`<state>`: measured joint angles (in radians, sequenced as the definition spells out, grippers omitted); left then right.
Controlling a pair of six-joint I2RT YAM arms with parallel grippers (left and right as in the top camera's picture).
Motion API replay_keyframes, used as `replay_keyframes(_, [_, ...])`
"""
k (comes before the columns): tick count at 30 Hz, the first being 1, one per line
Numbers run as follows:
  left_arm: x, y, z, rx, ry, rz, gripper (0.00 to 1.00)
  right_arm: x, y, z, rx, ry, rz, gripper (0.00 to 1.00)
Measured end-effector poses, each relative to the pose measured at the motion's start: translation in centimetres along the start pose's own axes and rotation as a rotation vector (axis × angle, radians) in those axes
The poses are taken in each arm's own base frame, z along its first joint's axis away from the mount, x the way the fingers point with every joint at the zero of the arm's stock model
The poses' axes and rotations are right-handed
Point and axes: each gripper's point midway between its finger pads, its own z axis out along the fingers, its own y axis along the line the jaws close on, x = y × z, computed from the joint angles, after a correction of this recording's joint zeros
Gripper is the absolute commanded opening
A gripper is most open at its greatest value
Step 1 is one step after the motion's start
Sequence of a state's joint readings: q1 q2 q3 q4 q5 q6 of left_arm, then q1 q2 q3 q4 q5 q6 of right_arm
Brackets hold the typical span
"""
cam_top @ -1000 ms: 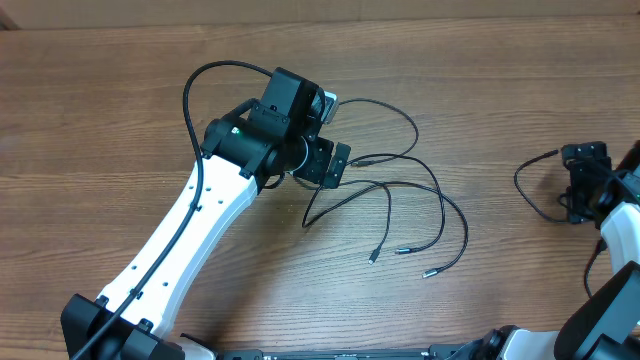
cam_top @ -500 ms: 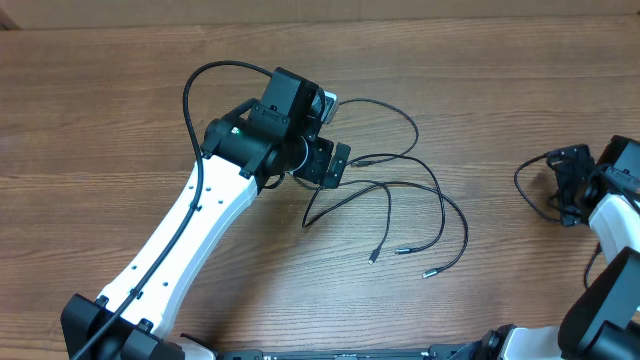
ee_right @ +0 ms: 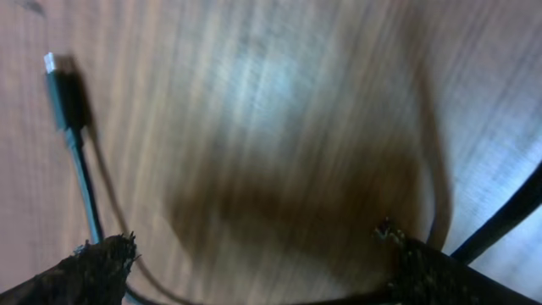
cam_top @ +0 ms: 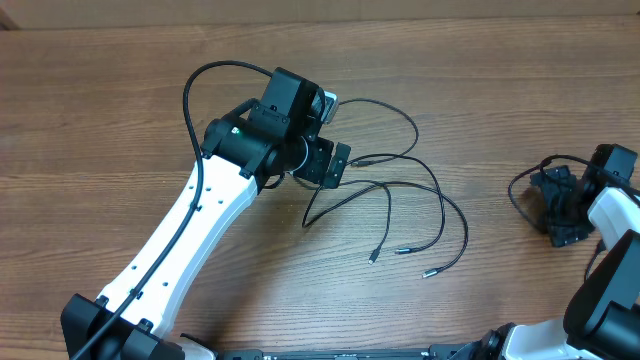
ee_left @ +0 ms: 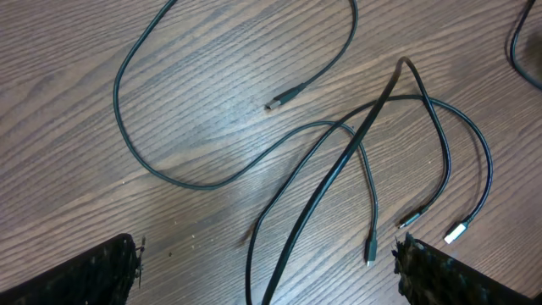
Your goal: Untangle cables
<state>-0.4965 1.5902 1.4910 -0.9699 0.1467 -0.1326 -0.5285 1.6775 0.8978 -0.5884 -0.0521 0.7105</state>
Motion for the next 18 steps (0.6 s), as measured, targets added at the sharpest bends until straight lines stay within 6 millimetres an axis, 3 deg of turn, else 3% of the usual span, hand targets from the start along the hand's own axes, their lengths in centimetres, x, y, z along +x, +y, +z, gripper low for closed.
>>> replay_keyframes(4, [0.0,0.0,0.0,0.000,0.000,0.000,1.00,2.4,-2.8,-0.4,0.122,0.096,0.001,1.00])
replay_keyframes(9, [0.0,0.0,0.0,0.000,0.000,0.000,1.00,3.7,-5.4,-0.7,0.236,0.133,0.001,1.00])
replay_keyframes(18, [0.0,0.0,0.0,0.000,0.000,0.000,1.00,3.9,-8.0,-1.8,0.337,0.155,0.029,1.00])
